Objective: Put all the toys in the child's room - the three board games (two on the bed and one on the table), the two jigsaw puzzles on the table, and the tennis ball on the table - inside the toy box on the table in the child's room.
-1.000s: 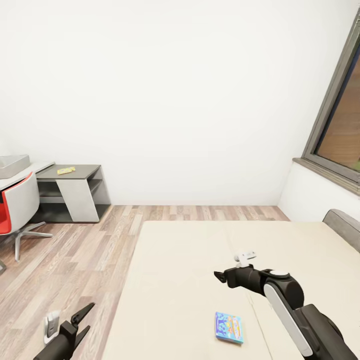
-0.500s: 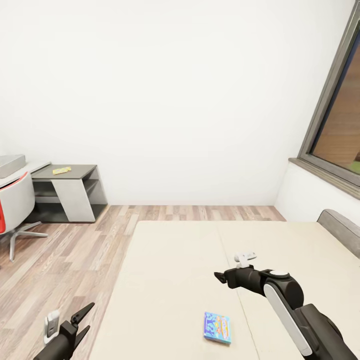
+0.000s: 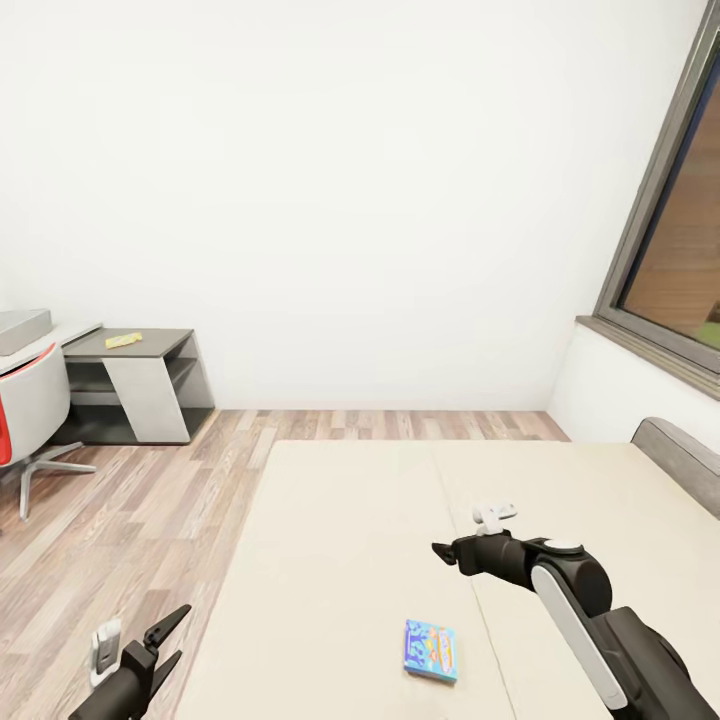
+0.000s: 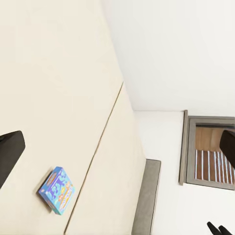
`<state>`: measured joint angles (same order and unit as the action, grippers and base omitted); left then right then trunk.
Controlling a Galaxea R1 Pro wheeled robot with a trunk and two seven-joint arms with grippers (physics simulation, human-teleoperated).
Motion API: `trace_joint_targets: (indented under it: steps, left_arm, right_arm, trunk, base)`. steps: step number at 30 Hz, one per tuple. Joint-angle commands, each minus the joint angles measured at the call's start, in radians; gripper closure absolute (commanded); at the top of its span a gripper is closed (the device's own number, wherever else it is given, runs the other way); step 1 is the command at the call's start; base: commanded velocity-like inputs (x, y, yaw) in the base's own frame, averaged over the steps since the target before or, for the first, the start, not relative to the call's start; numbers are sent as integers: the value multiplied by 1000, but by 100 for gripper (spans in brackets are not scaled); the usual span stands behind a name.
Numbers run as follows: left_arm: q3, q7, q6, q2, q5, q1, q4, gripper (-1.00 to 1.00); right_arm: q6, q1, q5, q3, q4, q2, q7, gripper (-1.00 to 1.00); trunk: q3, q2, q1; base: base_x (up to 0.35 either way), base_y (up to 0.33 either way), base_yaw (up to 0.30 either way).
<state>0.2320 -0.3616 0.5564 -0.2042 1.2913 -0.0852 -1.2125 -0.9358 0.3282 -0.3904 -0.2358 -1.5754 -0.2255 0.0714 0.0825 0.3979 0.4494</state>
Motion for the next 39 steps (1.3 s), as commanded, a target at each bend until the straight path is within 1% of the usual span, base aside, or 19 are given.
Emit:
trace_joint_targets:
  steps: [1,8,12,17,24,25,26,27,29,31,32,34,35,37,39]
  left_arm:
    - [1,0,8,0,7,0,-1,-100]
    - [1,1,8,1,7,1,-1,-100]
    - [1,0,8,2,7,1,-1,-100]
    - [1,0,8,1,7,1,-1,-100]
    - [1,1,9,1,8,1,-1,-100]
    - [3,-5,11,-2,16,1,-12,-100]
    - [3,-8,11,-2,17,1,-16,-100]
    - [3,-12,11,-2,18,1,-23,-100]
    - [2,-14,10,0,16,1,-39,-100]
    - [-1,-11,9,2,13,1,-55,-100]
    - [-1,-11,9,2,13,1,-55,-100]
    - [-4,-9,9,3,11,3,-66,-100]
    - [-5,-6,9,3,9,5,-70,-100]
    - [-6,3,9,2,-1,13,-76,-100]
    - [-8,22,9,2,-24,28,-79,-100]
  right_arm:
    - [-9,1,8,2,-1,0,8,-100]
    - [-50,2,8,9,-1,0,9,-100]
    - [-89,4,7,10,-1,1,10,-100]
    - [-111,6,6,9,-2,4,11,-100]
    - [-111,12,-12,9,-4,5,11,-100]
    - [-111,27,-27,9,6,6,11,-100]
    - [-111,38,-28,10,25,7,10,-100]
    - [-111,56,-30,13,58,7,11,-100]
    - [-111,116,-45,31,158,8,12,-100]
    - [-111,193,-81,59,296,11,15,-100]
    - [-111,193,-81,59,296,11,15,-100]
    - [-111,275,-127,79,474,17,16,-100]
    - [-111,318,-146,86,575,23,15,-100]
    - [-111,402,-173,96,782,45,15,-100]
    - [-111,474,-190,103,962,66,16,-100]
  trunk:
    - [2,2,1]
    - [2,2,1]
    - [2,2,1]
    - [2,2,1]
    - [2,2,1]
    - [2,2,1]
    - [2,2,1]
    - [2,2,1]
    - [2,2,1]
    - [2,2,1]
    - [2,2,1]
    - [2,2,1]
    - [2,2,1]
    - [2,2,1]
    - [2,2,1]
  base:
    - [-13,-8,0]
    - [-7,-4,0]
    - [-3,-2,0]
    - [-1,-1,0]
    - [0,0,-20]
    - [0,0,-5]
    - [0,0,-4]
    - [0,0,-3]
    - [0,0,-2]
    - [0,0,-1]
    - [0,0,-1]
    - [0,0,0]
    - [0,0,0]
    - [0,0,0]
    - [0,0,0]
